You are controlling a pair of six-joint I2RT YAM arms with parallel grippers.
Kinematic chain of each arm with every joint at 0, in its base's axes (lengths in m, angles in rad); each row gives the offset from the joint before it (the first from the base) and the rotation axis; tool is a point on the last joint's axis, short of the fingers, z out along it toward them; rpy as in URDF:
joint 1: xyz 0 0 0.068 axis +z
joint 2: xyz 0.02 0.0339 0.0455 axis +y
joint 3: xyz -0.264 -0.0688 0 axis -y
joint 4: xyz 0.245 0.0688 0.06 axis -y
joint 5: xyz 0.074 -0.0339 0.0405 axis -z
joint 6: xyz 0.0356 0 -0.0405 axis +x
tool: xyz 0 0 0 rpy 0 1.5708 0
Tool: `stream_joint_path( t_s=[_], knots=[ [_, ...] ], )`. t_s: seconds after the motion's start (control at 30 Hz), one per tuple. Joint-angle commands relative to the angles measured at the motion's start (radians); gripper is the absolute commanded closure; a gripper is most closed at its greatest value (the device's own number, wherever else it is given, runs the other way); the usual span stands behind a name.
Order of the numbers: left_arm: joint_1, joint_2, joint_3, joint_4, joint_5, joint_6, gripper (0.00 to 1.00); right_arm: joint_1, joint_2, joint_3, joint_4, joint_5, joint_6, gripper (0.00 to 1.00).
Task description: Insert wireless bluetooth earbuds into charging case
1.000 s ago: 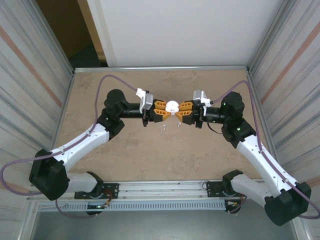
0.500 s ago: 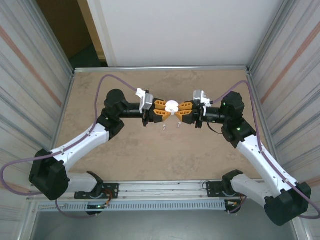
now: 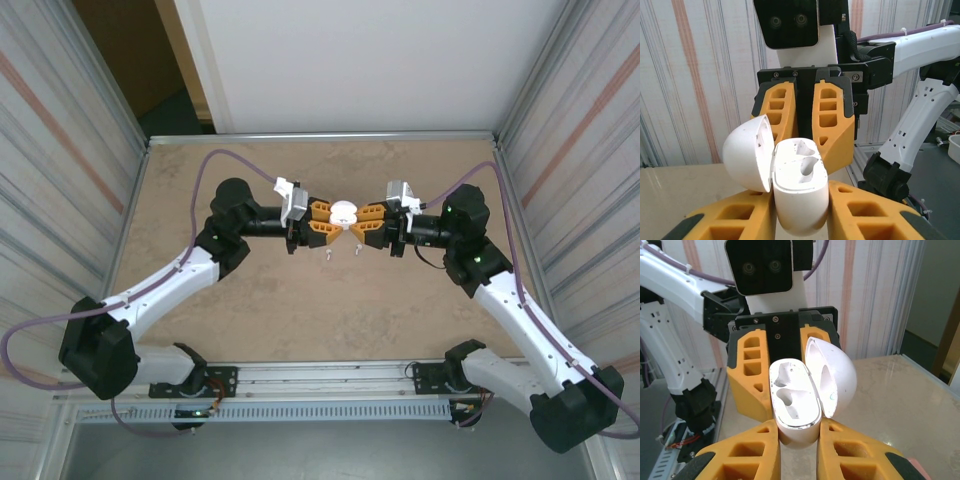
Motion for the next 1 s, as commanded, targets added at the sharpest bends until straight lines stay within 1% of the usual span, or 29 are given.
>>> stream_joint_path(
  t_s=[0.0,0.3,0.4,0.5,0.57,0.7,0.87,0.97],
  knots=[
    [-0.008,0.004,0.034,0.000,0.030,0.018,0.75,0.008,-0.017,0.036,0.004,0.019,-0.017,0.81],
    [-0.016,0.006,0.038,0.009,0.032,0.017,0.85,0.011,0.004,0.039,-0.009,0.023,-0.020,0.80],
    [-0.017,0.006,0.036,0.010,0.027,0.017,0.86,0.011,0.004,0.042,-0.019,0.025,-0.024,0.77],
    [-0.016,0.002,0.029,0.018,0.016,0.019,0.86,0.011,-0.006,0.039,-0.030,0.032,-0.029,0.67],
    [-0.017,0.000,0.025,0.024,0.013,0.016,0.86,0.011,-0.019,0.035,-0.043,0.043,-0.035,0.60],
    [-0.015,-0.006,0.014,0.035,-0.009,0.016,0.88,-0.006,-0.050,0.013,-0.068,0.076,-0.038,0.49],
    [0.013,-0.024,-0.019,0.076,-0.021,-0.010,0.89,-0.029,-0.098,-0.045,-0.092,0.153,-0.008,0.34],
    [0.044,-0.044,-0.049,0.103,-0.032,-0.034,0.91,-0.035,-0.122,-0.087,-0.103,0.230,0.036,0.24]
  ],
)
